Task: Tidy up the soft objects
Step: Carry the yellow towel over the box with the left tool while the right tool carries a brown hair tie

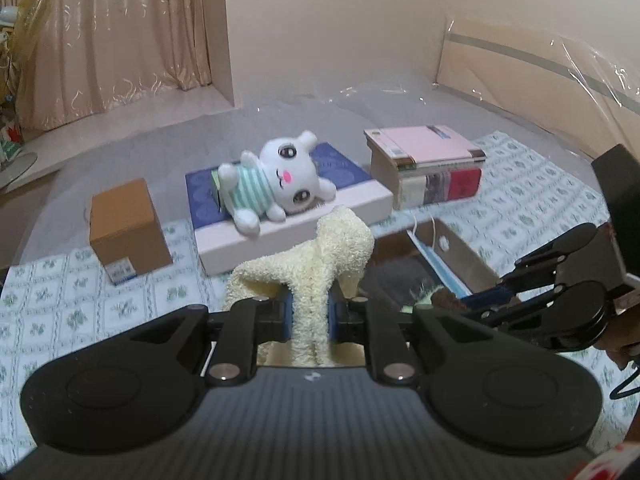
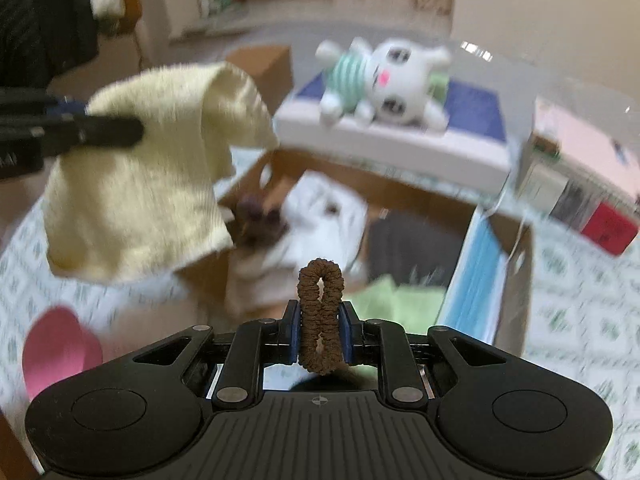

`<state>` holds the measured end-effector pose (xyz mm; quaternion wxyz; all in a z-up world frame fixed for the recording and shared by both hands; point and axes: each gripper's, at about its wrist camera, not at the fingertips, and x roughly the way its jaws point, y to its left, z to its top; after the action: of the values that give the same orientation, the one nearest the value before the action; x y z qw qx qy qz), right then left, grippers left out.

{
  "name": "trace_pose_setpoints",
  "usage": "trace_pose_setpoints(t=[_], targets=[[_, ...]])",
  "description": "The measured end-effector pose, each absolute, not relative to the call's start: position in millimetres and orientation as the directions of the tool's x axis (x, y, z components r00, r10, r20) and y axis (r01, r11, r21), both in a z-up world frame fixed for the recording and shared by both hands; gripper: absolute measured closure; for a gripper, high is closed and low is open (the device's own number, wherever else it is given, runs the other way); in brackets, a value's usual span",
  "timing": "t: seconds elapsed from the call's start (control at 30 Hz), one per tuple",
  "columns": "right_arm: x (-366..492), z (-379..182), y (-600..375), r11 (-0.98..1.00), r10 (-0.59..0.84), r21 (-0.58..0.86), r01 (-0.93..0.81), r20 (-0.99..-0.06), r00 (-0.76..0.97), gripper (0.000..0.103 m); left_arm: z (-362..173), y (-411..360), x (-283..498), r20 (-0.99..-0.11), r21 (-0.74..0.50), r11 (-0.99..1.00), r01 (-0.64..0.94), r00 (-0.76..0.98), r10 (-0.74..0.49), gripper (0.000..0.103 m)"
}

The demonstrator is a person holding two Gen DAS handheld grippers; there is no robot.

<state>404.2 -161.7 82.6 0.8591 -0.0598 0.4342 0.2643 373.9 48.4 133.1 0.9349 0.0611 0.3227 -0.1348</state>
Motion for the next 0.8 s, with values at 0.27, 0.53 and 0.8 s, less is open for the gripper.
trace_pose_setpoints(t=[0.27, 0.53, 0.8], targets=[[440.5, 85.3, -171.3, 0.878, 0.408, 0.166, -0.45, -0.75, 0.52, 0.083, 124.7, 39.0, 417.7, -0.618, -0.048, 0.956, 0.29, 0.743, -0.256, 0.089], [451.5, 66.4, -178.3, 0.884, 0.403, 0.18, -0.432, -0.761, 0.509, 0.083, 94.3, 18.3, 445.3, -0.667, -0.046, 0.95, 0.308, 0.699, -0.259, 0.089], [460.2, 50.2, -184.5, 0.887, 0.404, 0.201, -0.415, -0.774, 0.488, 0.083, 68.3, 4.5, 457.0, -0.713, 0.003, 0.943, 0.332, 0.662, -0.231, 0.088]])
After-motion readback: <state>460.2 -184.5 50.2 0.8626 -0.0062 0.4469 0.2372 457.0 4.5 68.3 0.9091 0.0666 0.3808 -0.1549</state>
